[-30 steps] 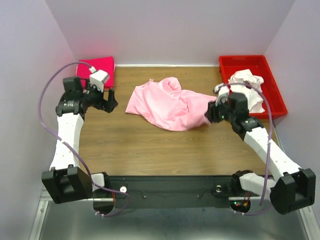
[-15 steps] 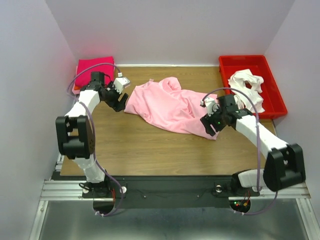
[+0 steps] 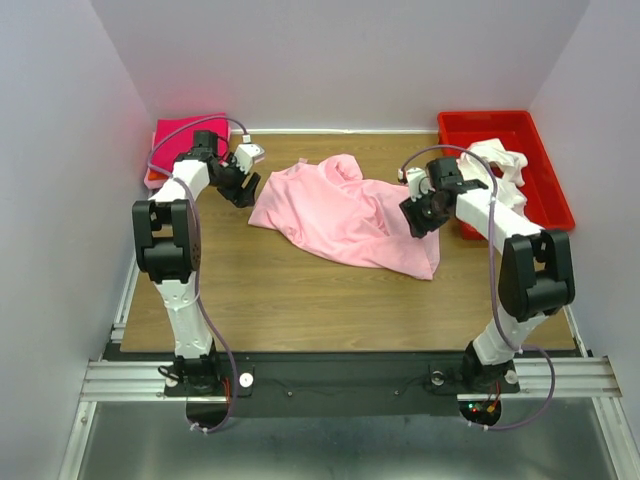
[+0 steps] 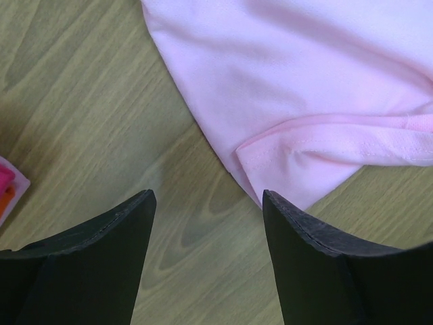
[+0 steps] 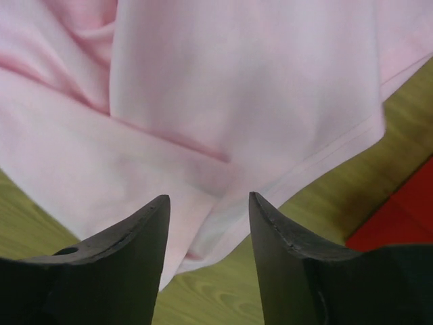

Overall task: Fold and stack the t-shirts
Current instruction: Flatten the tshirt out

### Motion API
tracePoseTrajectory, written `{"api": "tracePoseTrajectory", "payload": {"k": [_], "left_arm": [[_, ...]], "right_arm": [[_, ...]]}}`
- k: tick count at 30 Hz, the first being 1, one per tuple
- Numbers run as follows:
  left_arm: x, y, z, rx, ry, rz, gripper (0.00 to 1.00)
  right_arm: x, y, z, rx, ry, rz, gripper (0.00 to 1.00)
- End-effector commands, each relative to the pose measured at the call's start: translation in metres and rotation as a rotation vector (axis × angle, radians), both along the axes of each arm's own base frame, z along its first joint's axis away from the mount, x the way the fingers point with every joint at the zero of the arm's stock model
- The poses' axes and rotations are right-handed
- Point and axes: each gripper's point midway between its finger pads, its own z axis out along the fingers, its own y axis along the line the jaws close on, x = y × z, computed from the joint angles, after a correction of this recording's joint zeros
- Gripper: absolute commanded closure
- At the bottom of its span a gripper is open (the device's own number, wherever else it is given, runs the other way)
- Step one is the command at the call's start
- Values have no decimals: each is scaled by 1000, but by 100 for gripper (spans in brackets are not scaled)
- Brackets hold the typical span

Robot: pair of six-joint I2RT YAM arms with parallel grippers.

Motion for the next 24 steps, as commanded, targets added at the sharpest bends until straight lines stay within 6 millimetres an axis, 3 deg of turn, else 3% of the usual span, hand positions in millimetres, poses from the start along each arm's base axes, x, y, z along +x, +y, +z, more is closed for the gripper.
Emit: {"api": "tracePoseTrajectory", "payload": {"k": [1,7,15,24], "left_arm": [[11,-8,21,-36,-33,-9,25],[13,-8,18,-33,-28,-8,25],[13,-7,15,-30,-19,-4,25],[19,-7,20,-37,-22,10,25]], "right_arm": [[22,-1,-1,-19,-27,30,47],[36,7,-15,0,6,49,47],[24,11,-18,36,34,79,47],[19,1,-24,133,130,11,47]]}}
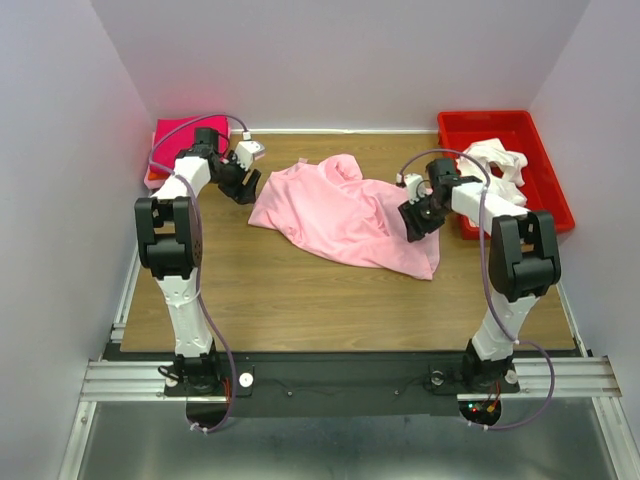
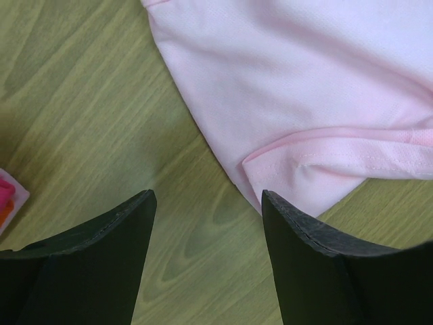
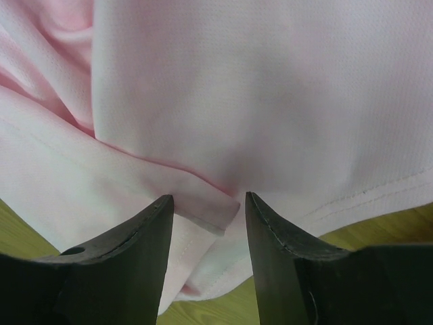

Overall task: Fold and stack the t-shirts
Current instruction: Flatten the tshirt out

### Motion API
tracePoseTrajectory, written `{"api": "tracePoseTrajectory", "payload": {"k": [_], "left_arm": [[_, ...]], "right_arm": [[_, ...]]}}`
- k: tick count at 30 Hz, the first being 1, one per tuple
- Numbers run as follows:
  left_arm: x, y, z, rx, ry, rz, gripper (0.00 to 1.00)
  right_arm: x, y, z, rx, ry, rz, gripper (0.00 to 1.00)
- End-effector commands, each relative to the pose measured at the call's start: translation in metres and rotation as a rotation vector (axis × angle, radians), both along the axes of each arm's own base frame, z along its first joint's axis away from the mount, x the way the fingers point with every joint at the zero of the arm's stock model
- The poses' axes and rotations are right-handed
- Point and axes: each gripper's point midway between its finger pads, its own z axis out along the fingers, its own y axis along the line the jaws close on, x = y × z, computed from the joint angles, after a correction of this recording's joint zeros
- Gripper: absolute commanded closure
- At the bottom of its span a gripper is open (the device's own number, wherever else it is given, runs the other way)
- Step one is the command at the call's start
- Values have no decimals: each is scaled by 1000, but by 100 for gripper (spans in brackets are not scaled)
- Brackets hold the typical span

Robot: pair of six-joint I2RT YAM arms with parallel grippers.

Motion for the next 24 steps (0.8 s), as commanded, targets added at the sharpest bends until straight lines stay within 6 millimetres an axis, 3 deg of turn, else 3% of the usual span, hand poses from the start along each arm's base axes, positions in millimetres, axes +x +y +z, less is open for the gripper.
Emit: {"api": "tracePoseTrajectory", "payload": {"k": [1,3,5,6,11,24], "left_arm": [[10,-5,23,-19,-44,-1,25],[11,-5,26,-20,-49,-3,25],[11,-5,25,-20,-47,-2,25],[10,-19,26,-20,-52,-31,25],[11,-27,23,-25,-45,-48,25],[6,-31,-3,8,10,-61,28]], "right_arm": [[5,-6,10,77,39,-48,47],[6,-12,10,96,55,-72,48],[6,-14,11,107,67,-76,57],[7,-15,13,118,65,-75,60],[1,-7,22,170,78,-53,100],[-9,-8,37,182,68,-47,99]]}}
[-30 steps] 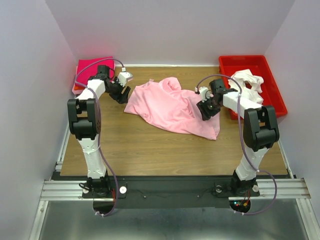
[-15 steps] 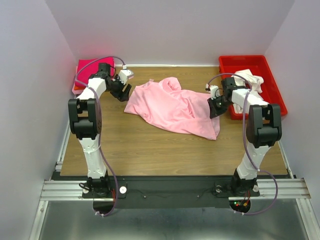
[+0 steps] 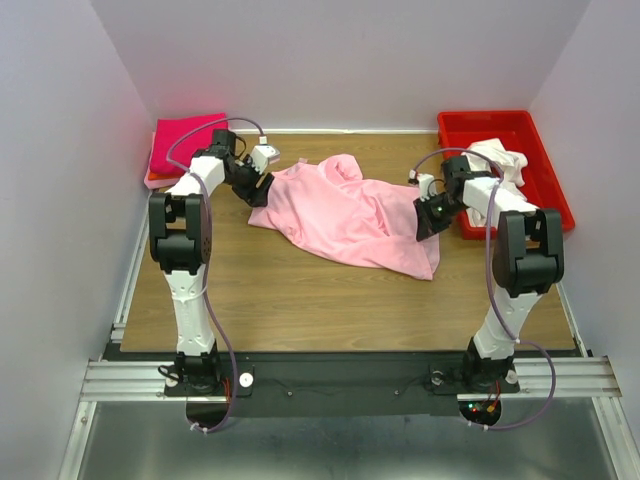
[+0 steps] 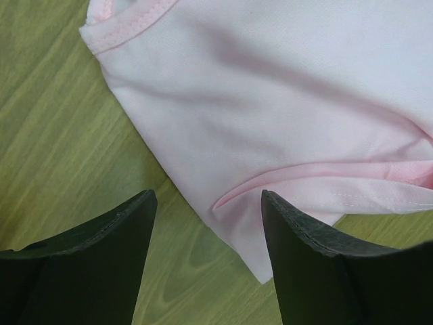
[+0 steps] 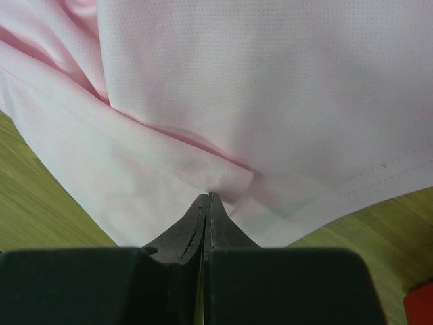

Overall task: Fold and stack the t-shirts
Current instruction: Flatten the tshirt out

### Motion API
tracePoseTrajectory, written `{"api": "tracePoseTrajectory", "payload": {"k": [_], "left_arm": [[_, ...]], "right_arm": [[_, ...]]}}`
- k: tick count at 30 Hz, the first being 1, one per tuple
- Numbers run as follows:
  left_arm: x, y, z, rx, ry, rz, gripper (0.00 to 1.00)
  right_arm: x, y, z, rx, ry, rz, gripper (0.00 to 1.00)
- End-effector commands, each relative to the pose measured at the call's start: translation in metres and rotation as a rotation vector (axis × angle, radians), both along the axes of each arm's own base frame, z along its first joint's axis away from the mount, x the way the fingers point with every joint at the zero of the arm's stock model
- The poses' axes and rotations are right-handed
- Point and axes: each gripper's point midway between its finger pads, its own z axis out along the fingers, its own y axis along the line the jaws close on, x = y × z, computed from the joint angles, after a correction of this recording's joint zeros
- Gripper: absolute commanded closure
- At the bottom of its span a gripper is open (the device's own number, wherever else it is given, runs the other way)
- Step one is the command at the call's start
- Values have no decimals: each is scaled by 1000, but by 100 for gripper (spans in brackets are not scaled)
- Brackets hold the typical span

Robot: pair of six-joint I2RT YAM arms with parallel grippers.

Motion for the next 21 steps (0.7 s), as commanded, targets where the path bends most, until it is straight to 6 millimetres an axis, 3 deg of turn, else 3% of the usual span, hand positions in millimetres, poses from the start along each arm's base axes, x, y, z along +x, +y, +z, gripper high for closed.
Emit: {"api": "tracePoseTrajectory", "payload": {"k": [1,5,9,14,15,16,20,21], "left_arm": [[1,4,8,11,-9,-4,30],[-9,5,3,20,12,-17,36],[-14,5,0,16,28,-21,50],[-20,1,-2,-3,58,-44,53],[-21,1,-2,-3,65,-41,52],[-22,1,-3,-2,69,-42,52],[-24,1,-6,2,81,-42,53],[-25,1,-7,2,84,-45,54]], "right_arm": [[5,2,31,20,-74,10,99],[4,0,30,20,-70,7,99],[4,0,30,21,-67,7,99],[5,-4,29,19,-64,0,97],[5,-5,29,23,-66,-2,92],[6,-7,29,23,-67,-8,78],[9,-9,29,23,-64,-18,53],[9,-11,29,25,-61,-25,50]]}}
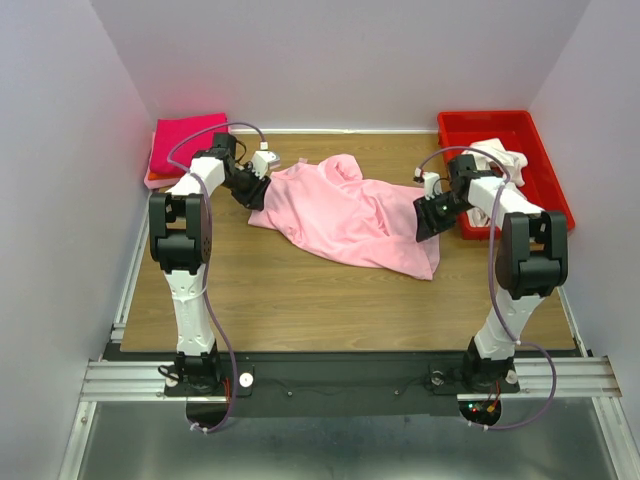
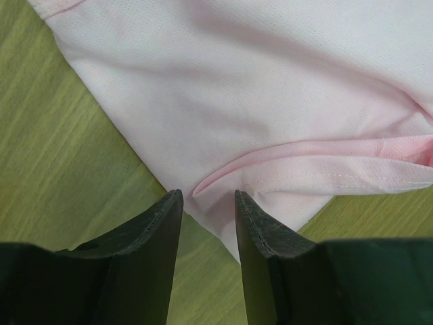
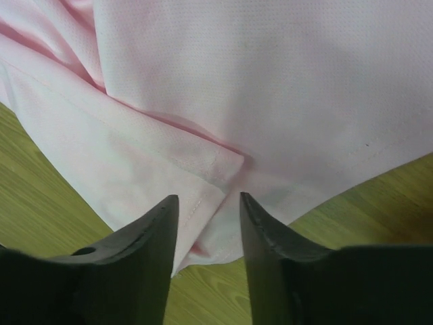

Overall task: Fold and stack the t-shirts
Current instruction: Flatten the tshirt out

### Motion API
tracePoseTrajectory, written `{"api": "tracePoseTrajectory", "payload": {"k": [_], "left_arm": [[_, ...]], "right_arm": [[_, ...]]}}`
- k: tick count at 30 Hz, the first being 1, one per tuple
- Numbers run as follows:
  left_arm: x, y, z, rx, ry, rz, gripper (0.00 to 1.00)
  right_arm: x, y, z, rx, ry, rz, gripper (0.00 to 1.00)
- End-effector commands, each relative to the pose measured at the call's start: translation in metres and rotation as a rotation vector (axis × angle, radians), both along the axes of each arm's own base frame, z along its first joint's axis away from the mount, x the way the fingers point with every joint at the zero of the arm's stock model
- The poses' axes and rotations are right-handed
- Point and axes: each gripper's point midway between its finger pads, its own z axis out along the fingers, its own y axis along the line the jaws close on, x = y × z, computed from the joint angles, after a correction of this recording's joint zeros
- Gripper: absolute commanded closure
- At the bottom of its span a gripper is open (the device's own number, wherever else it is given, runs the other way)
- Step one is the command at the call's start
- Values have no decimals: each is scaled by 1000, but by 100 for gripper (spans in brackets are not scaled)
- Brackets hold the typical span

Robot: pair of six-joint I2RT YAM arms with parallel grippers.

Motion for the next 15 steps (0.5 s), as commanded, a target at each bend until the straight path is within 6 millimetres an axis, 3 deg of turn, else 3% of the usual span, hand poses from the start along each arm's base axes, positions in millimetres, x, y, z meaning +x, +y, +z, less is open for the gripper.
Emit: {"api": "tracePoseTrajectory", "payload": {"k": [1,3,6,15], "left_arm": [[-9,-3,6,-23,21,-21,55],[-9,-4,7,-29,23,-23,58],[-7,-5,7,-36,27,-23,69],[-10,-5,9,-35,36,-26,94]], "right_arm": [[11,-4,19,20,-52,-12,46],[12,-5,19,23,-48,-18,42],[12,-6,18,32,-41,-25,37],[12,1,7,73,16,-46,36]]}}
